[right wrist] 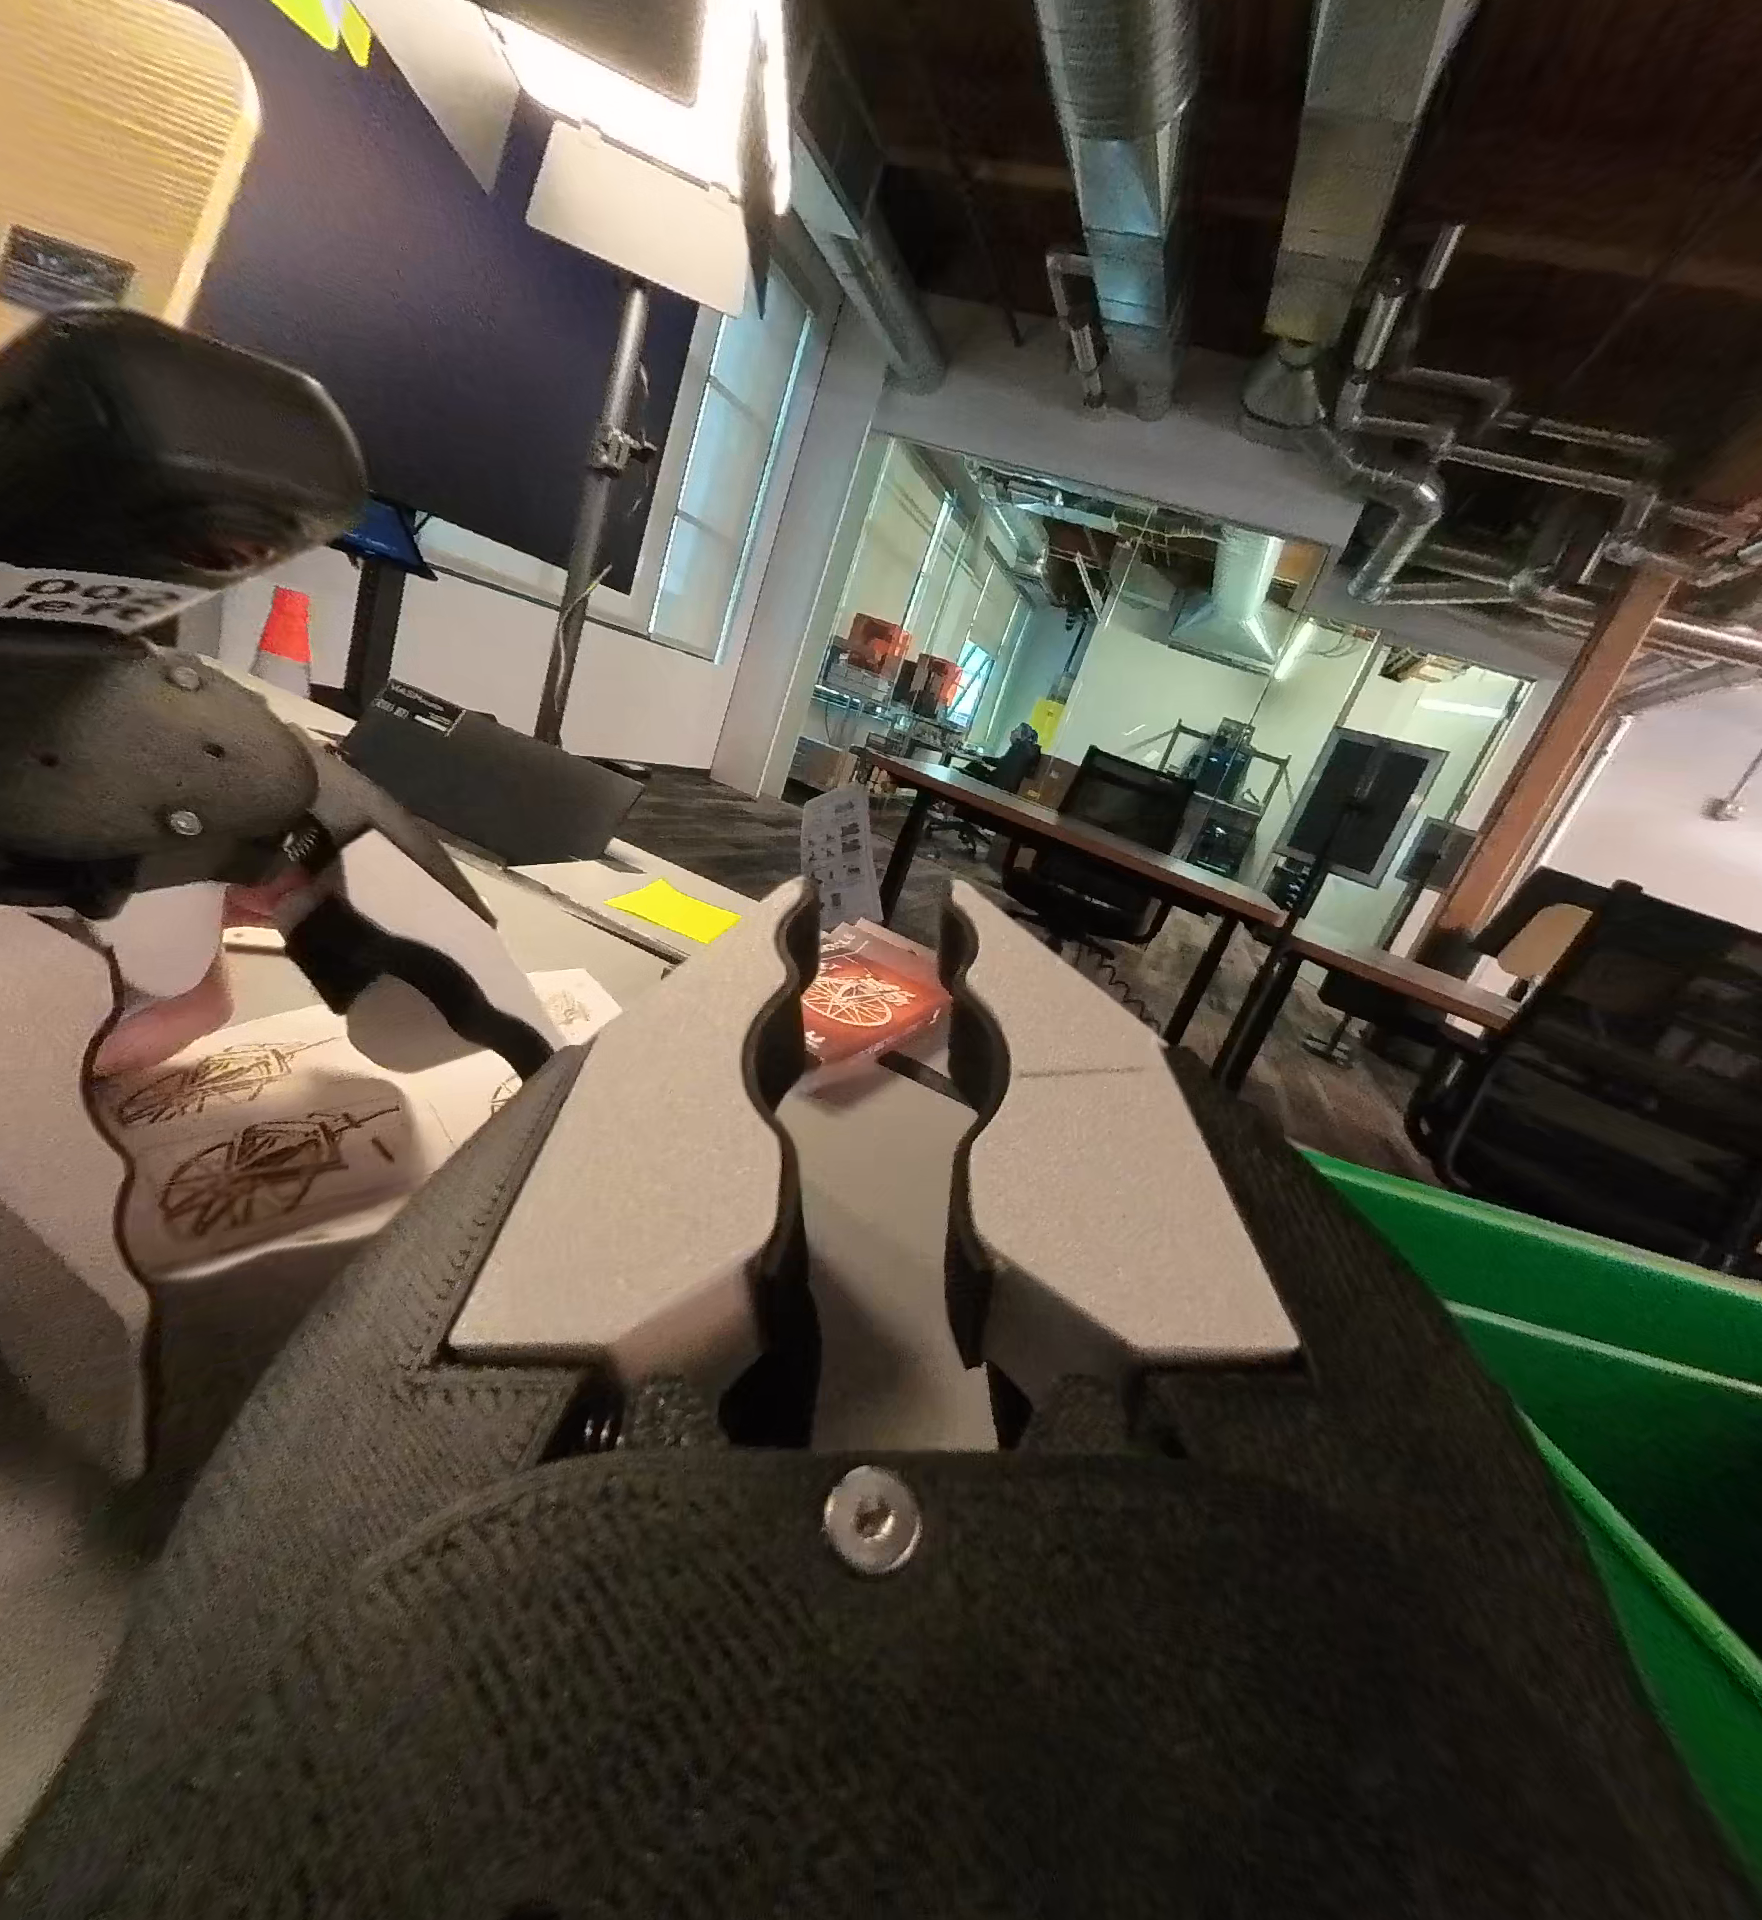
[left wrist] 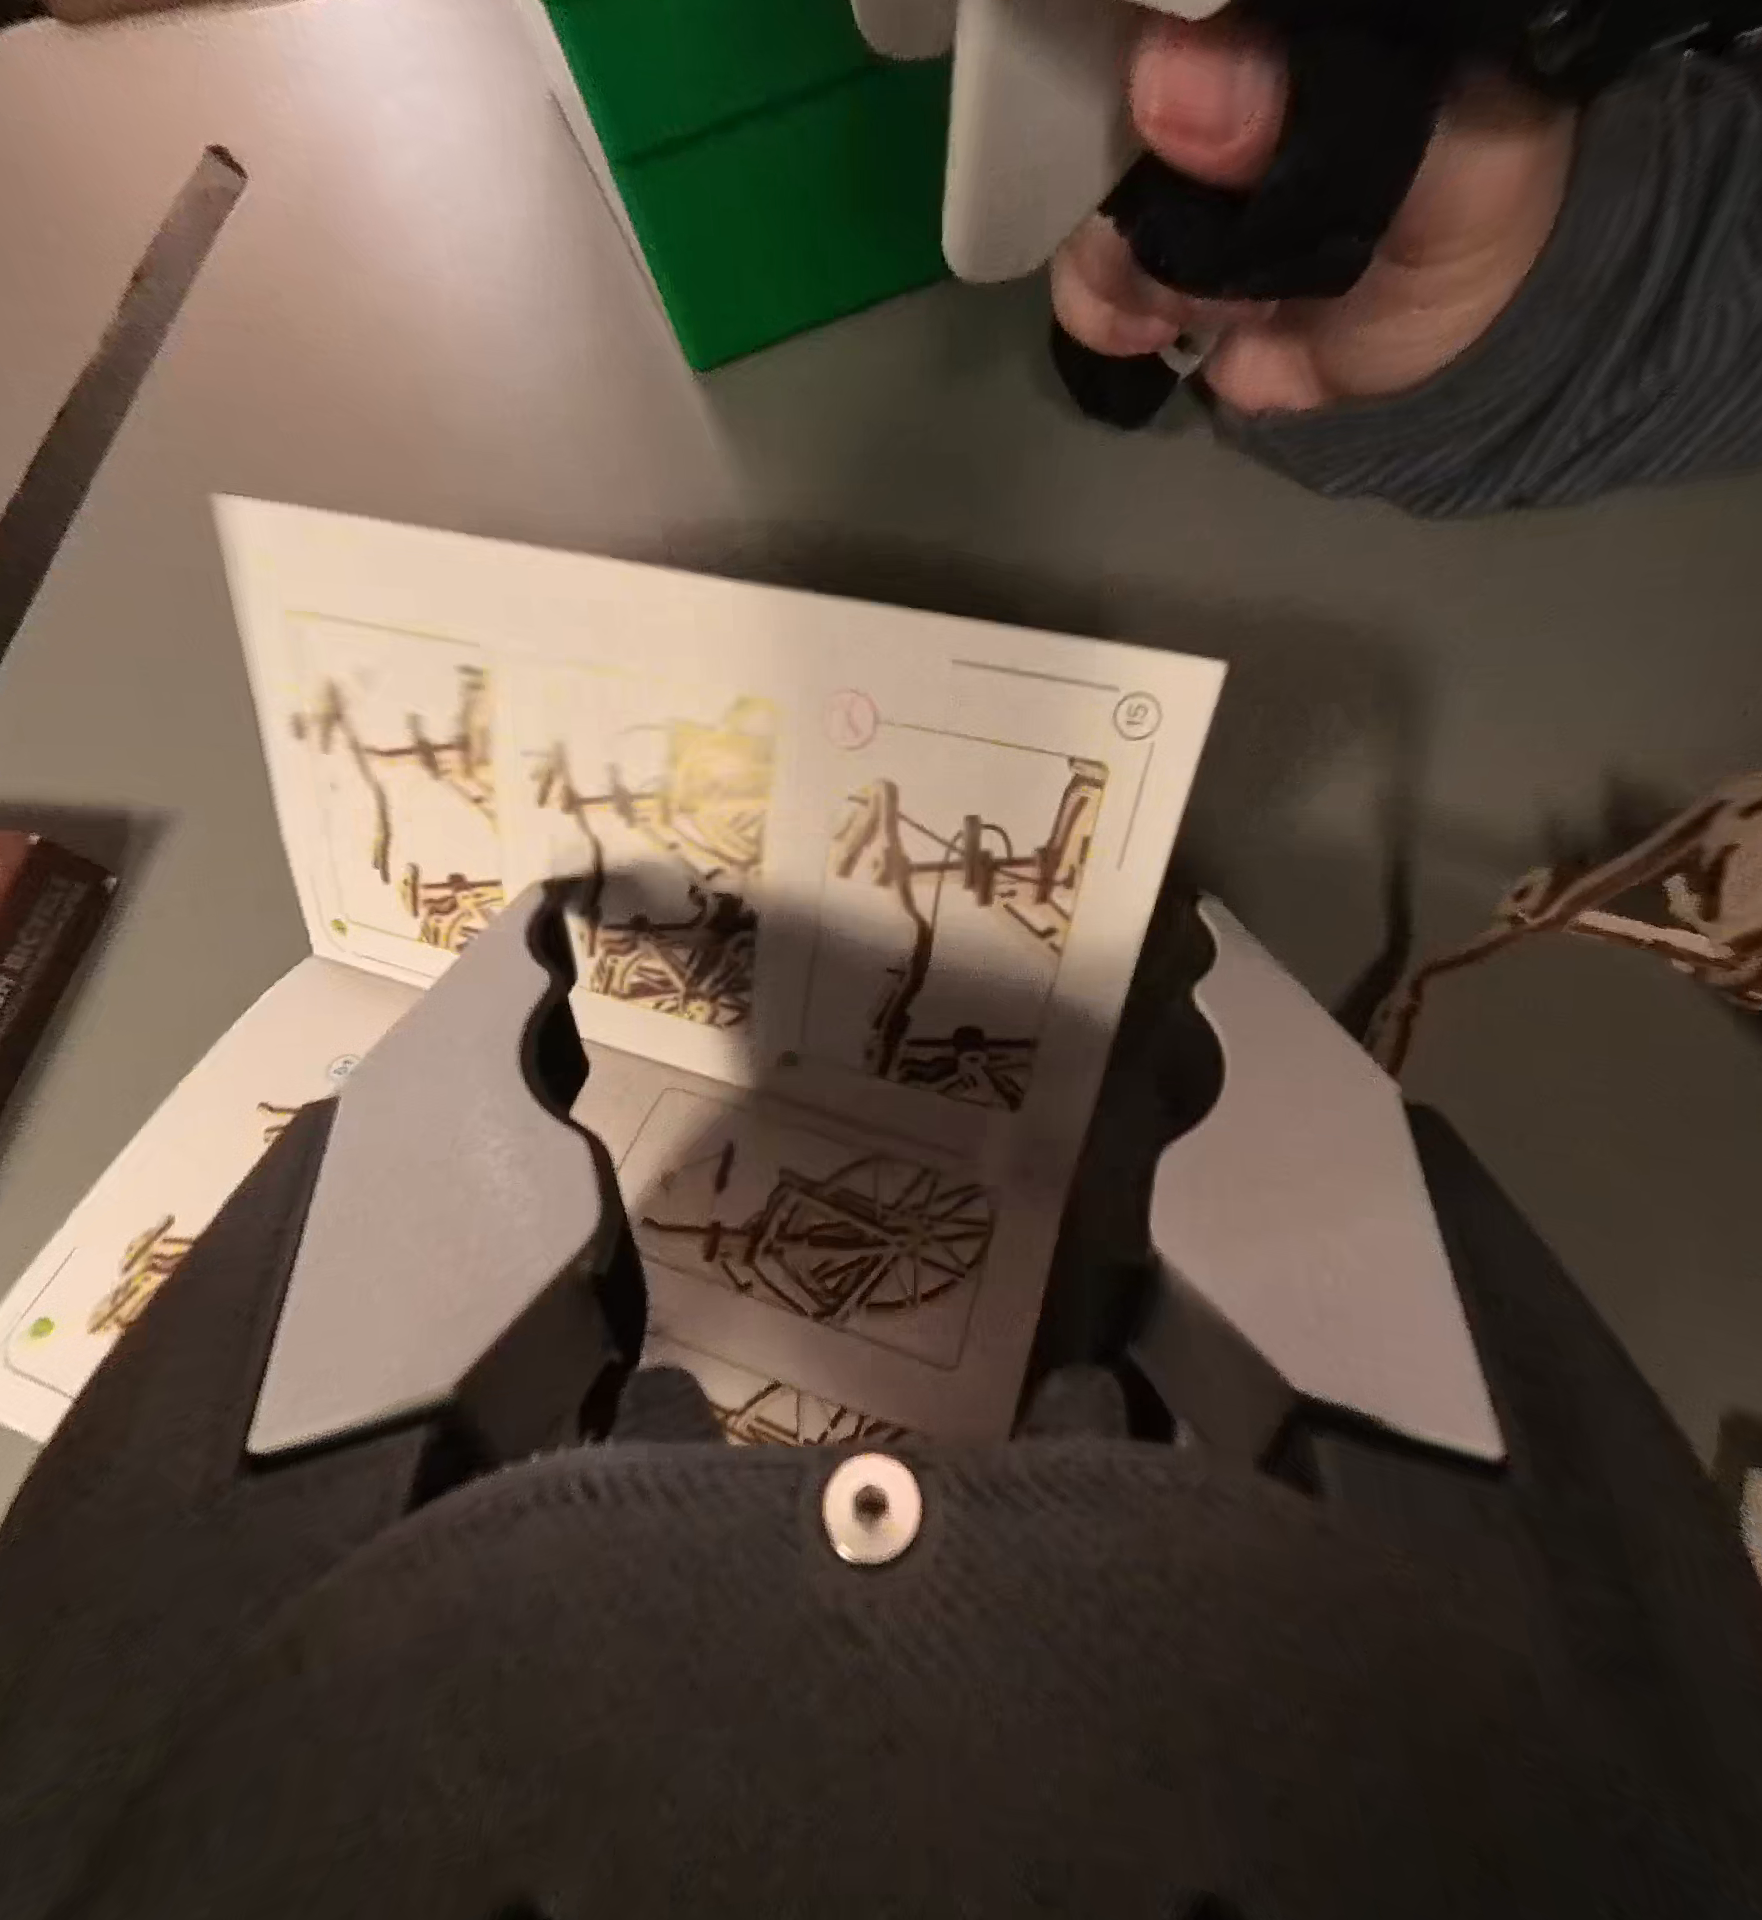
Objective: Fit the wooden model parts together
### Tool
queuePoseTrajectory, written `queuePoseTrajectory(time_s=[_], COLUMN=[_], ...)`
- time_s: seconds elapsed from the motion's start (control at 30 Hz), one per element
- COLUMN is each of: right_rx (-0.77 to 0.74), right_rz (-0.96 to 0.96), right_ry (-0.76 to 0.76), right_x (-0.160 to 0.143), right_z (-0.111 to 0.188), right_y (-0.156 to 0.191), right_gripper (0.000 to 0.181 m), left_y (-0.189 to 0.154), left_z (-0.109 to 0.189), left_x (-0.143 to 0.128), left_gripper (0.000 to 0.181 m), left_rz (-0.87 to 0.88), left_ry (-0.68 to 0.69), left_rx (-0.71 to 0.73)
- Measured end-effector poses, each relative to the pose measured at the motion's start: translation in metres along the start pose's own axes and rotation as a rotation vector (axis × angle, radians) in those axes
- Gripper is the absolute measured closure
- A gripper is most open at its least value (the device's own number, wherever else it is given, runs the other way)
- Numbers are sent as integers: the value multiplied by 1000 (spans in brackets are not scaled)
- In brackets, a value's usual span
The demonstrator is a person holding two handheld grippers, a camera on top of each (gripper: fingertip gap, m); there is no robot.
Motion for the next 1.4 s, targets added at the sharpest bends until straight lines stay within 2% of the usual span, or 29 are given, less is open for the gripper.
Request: queuePoseTrajectory(time_s=[0.17, 0.27, 0.37, 0.6, 0.83, 1.1, 1.23, 1.4], right_rx=[-8, -20, -21, -1, 121, 417, 423, 436], right_rz=[-12, -13, 8, 65, 161, 430, 435, 347], right_ry=[11, 8, 18, 48, 121, 256, 235, 234], right_x=[-3, -2, -2, 0, -3, -22, -27, -37], right_z=[-2, -1, -1, 6, 12, 23, 13, -4], right_y=[-2, -4, -2, 4, 19, 43, 48, 37], right_gripper=[162, 162, 162, 162, 162, 157, 152, 149], left_y=[-1, 4, 11, 18, 22, 36, 42, 39], left_z=[-3, -5, -5, -1, 0, 10, 14, 16], left_x=[-1, -1, 0, 1, 0, -3, -5, -2], left_gripper=[65, 76, 90, 134, 172, 181, 181, 171], left_rz=[-16, 8, 65, 155, 248, 498, 597, 584], left_ry=[29, 28, 17, -26, -32, -134, -191, -215], left_rx=[-25, -9, -16, -34, -76, -201, -256, -306])
Point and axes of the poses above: each gripper's, where its closed fingertips meet, z back along the fingers, x out of its top, y = z × x across the jaws, the point moved 7 cm from there along z, back along the fingers, and after that the axes turned 2 degrees about -y, right-handed, at the moved point
